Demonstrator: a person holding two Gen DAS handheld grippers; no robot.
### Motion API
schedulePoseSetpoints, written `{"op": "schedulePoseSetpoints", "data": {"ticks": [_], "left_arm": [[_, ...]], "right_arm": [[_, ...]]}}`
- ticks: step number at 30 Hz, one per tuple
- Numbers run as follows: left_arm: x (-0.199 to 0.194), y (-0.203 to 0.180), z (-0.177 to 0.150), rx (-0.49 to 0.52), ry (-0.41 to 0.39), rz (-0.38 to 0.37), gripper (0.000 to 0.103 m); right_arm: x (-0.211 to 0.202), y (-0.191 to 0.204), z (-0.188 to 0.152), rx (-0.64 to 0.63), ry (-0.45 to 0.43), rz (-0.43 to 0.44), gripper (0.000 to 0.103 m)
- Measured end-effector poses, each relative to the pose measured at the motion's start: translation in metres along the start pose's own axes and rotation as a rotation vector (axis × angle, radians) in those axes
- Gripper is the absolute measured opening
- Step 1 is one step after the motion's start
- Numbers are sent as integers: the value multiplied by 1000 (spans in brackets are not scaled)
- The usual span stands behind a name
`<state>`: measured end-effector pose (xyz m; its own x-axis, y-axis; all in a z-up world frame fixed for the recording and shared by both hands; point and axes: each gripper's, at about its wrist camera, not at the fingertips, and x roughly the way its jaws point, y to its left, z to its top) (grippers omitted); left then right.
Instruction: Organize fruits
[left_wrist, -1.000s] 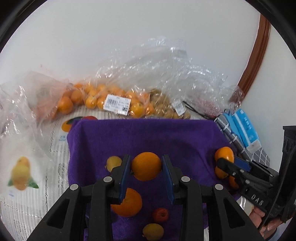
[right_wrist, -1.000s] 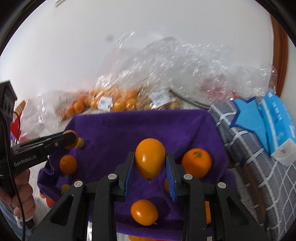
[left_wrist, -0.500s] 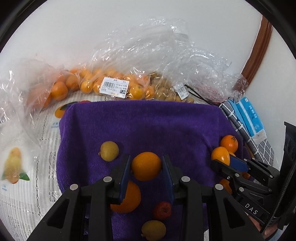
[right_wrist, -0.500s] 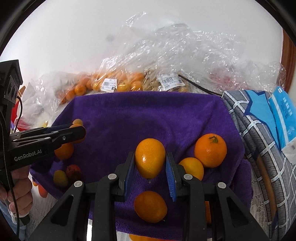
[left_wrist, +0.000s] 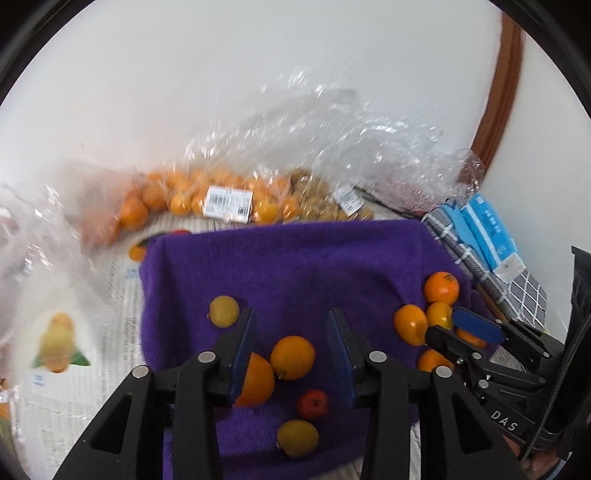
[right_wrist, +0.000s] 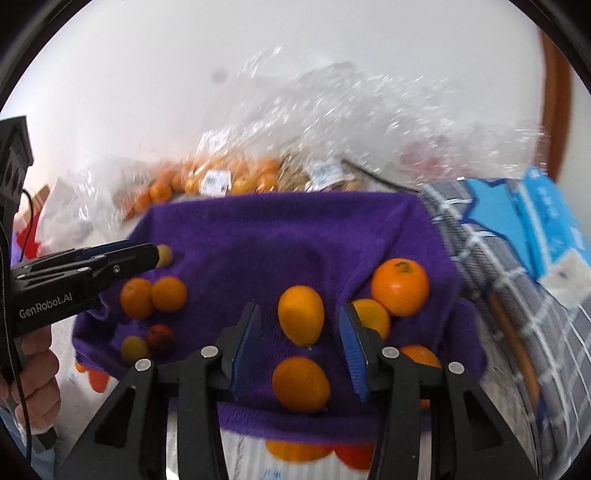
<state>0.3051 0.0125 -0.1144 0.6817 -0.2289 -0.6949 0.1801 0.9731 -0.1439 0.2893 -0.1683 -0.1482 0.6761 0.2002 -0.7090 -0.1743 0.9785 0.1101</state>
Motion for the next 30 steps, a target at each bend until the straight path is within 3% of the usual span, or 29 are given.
{"op": "schedulePoseSetpoints", "data": {"ticks": [2, 4, 8, 12, 18, 20, 23, 30], "left_arm": [[-22, -2, -8, -9, -31, -16, 53], [-43, -4, -19, -13, -55, -4, 55], [-92, -6, -43, -53, -106, 31, 58], [-139, -6, -62, -97, -150, 16, 67], [-198, -27, -93, -70, -233, 84, 90], [-213, -36, -103, -50, -247, 116, 90], [-231, -45, -116, -45, -260, 146, 92], [-259, -59, -136, -48, -266, 168, 93]], "right_arm": [[-18, 3, -1, 2, -10, -17, 46], [-41, 7, -3, -3, -28, -38, 50], [-95, 11, -11, 46, -75, -62, 73], [-142, 15, -25, 54, -84, -74, 74], [-203, 19, -60, 69, -90, -106, 76], [-222, 19, -71, 78, -108, -135, 90], [-245, 23, -84, 74, -163, -144, 98], [-280, 34, -109, 35, -185, -183, 99]]}}
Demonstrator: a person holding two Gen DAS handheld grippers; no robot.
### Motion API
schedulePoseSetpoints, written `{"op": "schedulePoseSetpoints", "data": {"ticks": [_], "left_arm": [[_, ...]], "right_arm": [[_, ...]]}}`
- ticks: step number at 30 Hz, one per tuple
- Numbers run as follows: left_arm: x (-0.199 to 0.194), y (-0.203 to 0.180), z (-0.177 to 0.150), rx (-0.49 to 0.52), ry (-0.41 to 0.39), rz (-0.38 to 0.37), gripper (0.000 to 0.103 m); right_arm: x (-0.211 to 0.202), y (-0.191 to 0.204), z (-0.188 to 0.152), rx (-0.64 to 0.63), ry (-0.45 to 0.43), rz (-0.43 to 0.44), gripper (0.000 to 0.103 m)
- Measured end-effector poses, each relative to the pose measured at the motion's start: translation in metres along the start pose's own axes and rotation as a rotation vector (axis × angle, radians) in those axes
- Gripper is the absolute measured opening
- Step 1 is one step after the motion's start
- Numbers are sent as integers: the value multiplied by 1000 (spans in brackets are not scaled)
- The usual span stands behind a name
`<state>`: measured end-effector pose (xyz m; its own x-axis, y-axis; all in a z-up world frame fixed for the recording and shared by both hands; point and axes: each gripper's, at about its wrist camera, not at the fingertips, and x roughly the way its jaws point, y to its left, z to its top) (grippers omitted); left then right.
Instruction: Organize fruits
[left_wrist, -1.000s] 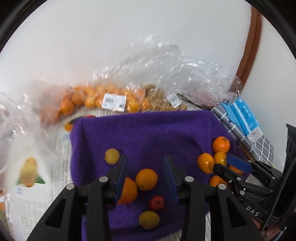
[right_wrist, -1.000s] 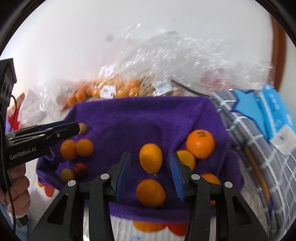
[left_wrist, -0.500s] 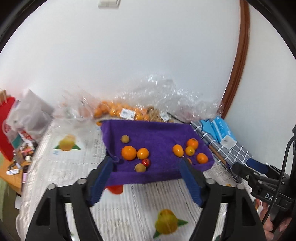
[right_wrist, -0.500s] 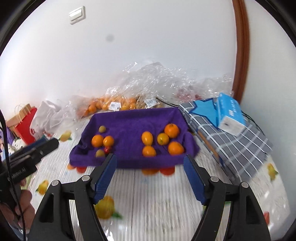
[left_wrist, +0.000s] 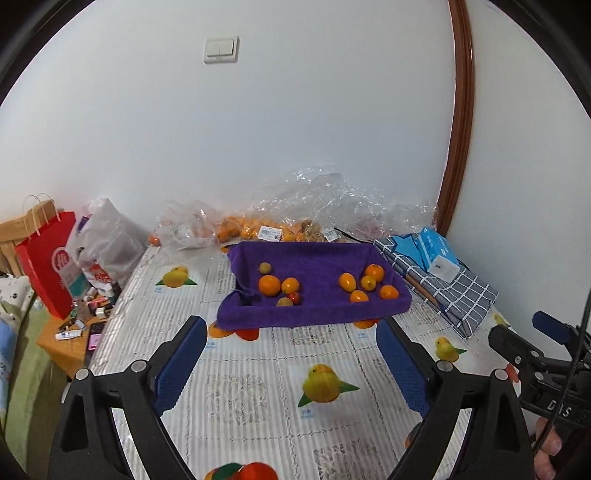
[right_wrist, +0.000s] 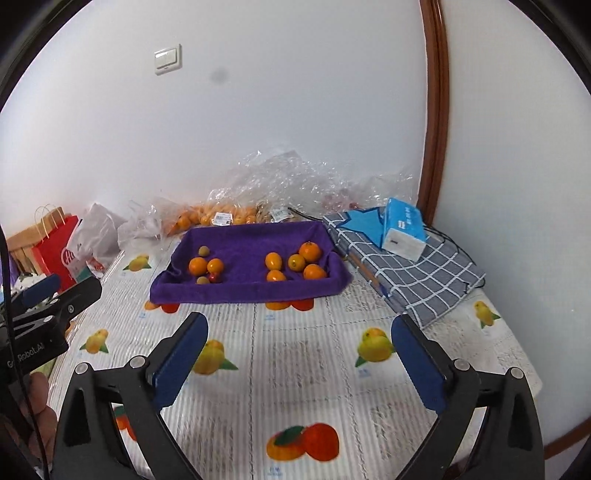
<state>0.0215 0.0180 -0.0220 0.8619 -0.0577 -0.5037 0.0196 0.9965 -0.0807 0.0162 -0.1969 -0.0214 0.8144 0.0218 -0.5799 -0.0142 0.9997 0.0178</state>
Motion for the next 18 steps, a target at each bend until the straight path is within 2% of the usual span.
{"op": "schedulePoseSetpoints", "data": {"ticks": [4, 18], "left_arm": [[-14, -2, -2, 0, -11, 4, 93], [-18, -5, -5, 7, -2, 6, 93]], "right_arm": [[-12, -1, -7, 9, -4, 26, 99], [-23, 9, -11, -25, -20, -21, 99]]}}
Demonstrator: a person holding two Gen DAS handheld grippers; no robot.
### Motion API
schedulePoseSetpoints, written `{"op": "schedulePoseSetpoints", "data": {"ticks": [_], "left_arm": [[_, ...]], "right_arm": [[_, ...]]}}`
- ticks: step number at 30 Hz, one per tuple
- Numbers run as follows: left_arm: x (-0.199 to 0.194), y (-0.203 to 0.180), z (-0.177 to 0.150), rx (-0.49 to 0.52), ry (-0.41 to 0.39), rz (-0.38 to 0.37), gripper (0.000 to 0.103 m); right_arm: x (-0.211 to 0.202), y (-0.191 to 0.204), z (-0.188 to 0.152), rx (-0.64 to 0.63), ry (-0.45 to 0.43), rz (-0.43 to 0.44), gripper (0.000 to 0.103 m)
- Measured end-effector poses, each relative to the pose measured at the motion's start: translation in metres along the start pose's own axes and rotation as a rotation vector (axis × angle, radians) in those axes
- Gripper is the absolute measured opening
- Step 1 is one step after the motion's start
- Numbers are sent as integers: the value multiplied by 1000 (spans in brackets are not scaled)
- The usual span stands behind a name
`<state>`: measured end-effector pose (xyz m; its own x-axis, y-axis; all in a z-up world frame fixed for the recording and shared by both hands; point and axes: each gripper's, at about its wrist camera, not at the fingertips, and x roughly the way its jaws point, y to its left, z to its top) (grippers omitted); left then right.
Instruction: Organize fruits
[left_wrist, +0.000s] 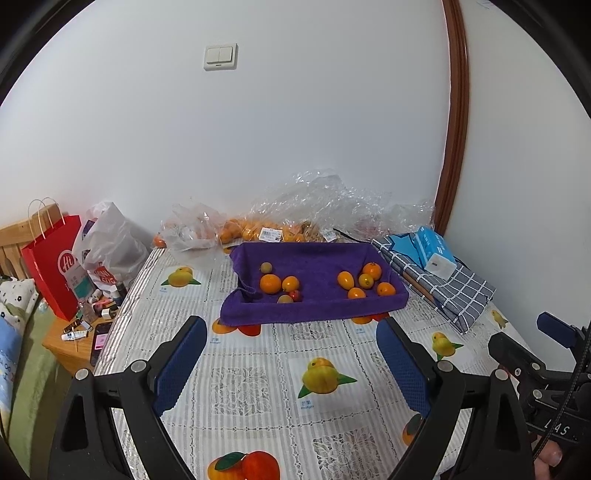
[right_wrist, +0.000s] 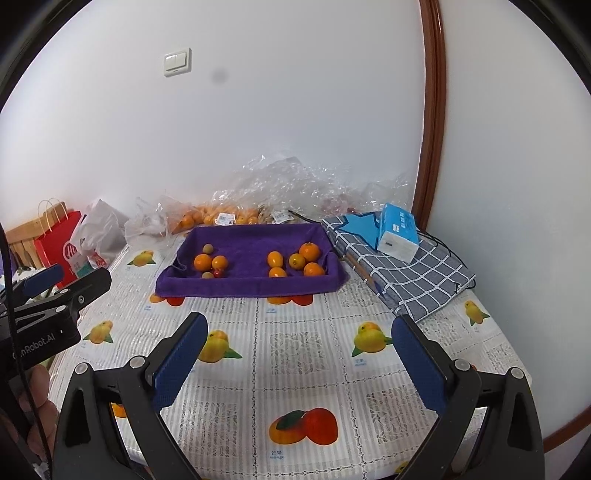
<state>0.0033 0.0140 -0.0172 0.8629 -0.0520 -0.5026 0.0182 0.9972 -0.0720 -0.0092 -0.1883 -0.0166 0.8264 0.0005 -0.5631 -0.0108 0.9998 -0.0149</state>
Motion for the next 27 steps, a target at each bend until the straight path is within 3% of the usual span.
{"op": "schedulePoseSetpoints", "data": {"ticks": [27], "left_arm": [[-2, 3, 0, 6, -11, 9, 93]], "right_arm": [[4, -4, -2, 22, 12, -14, 99]]}}
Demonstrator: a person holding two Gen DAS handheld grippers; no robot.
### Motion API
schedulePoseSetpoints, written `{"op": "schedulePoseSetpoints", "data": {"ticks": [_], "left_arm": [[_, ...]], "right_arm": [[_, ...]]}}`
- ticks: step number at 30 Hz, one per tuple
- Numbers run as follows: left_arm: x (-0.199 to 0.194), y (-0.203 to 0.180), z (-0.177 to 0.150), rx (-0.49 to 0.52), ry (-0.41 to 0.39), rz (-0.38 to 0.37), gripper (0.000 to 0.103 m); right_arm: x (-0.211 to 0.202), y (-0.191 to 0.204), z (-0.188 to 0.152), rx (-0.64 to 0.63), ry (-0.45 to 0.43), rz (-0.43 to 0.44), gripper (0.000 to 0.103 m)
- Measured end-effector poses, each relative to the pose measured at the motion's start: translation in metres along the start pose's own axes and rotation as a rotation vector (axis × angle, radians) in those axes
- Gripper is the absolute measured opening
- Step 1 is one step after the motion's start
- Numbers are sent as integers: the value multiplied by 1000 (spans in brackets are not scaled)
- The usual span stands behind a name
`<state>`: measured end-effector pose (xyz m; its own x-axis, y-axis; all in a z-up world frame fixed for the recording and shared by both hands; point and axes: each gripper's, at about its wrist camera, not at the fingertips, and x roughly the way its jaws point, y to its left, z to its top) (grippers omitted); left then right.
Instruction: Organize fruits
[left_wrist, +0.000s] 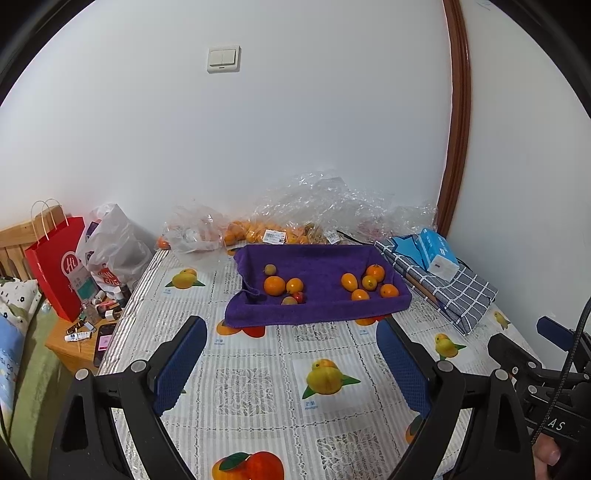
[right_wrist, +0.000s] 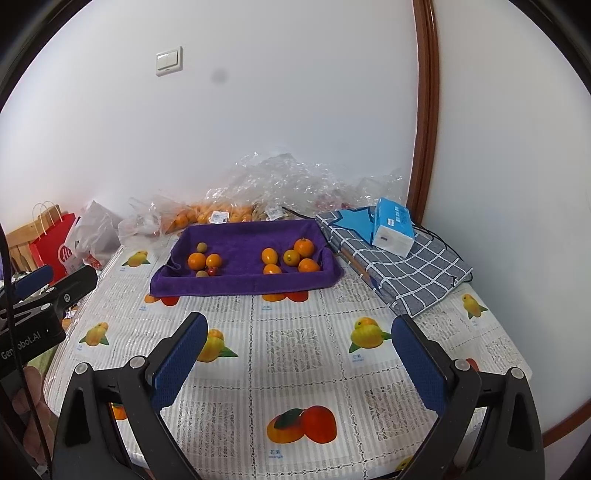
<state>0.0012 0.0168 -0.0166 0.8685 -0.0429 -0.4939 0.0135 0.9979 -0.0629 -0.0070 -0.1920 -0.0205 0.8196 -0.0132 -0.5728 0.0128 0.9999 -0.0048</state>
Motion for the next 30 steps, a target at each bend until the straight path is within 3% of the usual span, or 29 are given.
{"op": "schedulePoseSetpoints", "data": {"ticks": [30], "left_arm": [[0, 0, 0, -1, 1, 4, 93]], "right_arm": [[2, 1, 1, 3, 2, -1, 99]]}}
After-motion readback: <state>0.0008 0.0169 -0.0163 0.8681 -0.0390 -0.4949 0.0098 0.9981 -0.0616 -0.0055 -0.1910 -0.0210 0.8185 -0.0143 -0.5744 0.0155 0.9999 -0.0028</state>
